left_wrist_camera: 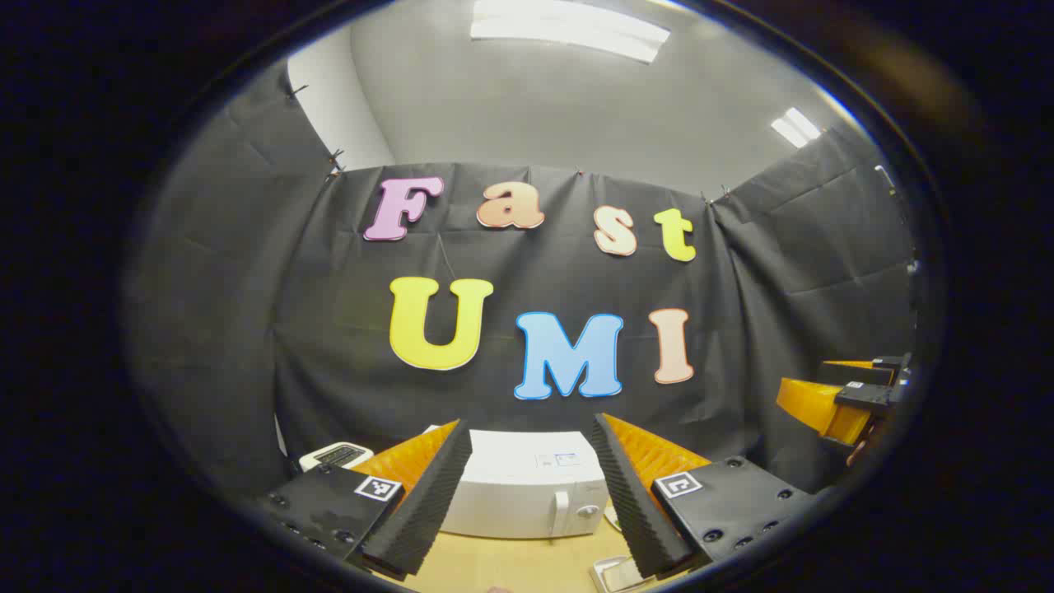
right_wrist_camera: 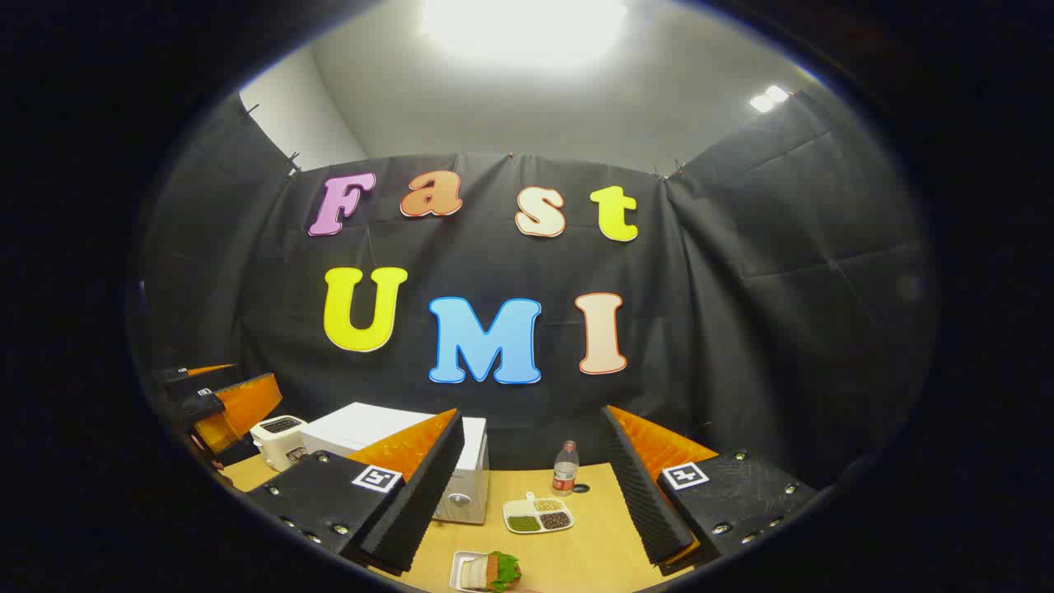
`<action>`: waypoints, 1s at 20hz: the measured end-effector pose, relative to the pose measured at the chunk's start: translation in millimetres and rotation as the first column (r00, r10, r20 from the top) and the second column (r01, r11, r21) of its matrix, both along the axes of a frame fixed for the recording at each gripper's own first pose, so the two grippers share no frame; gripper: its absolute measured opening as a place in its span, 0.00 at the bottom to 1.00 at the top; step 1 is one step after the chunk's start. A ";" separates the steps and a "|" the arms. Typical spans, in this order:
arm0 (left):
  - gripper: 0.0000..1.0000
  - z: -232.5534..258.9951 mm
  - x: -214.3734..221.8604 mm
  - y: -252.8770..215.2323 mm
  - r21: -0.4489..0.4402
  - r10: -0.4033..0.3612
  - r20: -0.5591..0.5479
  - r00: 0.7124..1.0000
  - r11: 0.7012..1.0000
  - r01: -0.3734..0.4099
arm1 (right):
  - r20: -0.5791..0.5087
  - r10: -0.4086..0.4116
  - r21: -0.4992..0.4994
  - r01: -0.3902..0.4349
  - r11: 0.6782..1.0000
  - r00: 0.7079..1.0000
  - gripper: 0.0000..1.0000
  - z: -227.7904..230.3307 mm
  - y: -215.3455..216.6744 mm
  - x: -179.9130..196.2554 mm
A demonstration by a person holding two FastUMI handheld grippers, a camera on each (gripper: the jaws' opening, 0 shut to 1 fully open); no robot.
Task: Open the microwave oven with the left hand, put the food in, and close the microwave oven.
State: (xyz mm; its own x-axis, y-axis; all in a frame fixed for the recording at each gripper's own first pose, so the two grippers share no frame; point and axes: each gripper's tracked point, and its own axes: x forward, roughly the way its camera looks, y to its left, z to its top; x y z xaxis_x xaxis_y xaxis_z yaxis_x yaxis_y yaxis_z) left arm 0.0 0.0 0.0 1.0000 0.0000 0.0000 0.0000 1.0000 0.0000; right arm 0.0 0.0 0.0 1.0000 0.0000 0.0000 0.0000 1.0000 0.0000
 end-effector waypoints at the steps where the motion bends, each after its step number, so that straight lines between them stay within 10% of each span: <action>1: 0.96 -0.1 2.6 0.3 -0.004 0.000 0.007 1.000 1.000 0.000 | 0.005 0.003 -0.011 -0.003 1.000 1.000 0.99 -1.1 -0.6 3.6; 20: 0.95 -61.1 61.3 -33.9 -0.032 -0.081 -0.069 0.994 0.996 0.079 | -0.034 0.009 0.019 -0.008 1.000 0.999 0.99 -21.8 -18.0 40.4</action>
State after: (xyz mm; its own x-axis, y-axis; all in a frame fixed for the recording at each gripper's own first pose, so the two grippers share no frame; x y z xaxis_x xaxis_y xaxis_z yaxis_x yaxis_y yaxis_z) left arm 61.3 -33.9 -61.1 0.9943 -0.0809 -0.0690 0.0789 0.9964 -0.0322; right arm 40.4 -18.0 -21.8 0.9994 0.0087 -0.0342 -0.0081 0.9998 0.0187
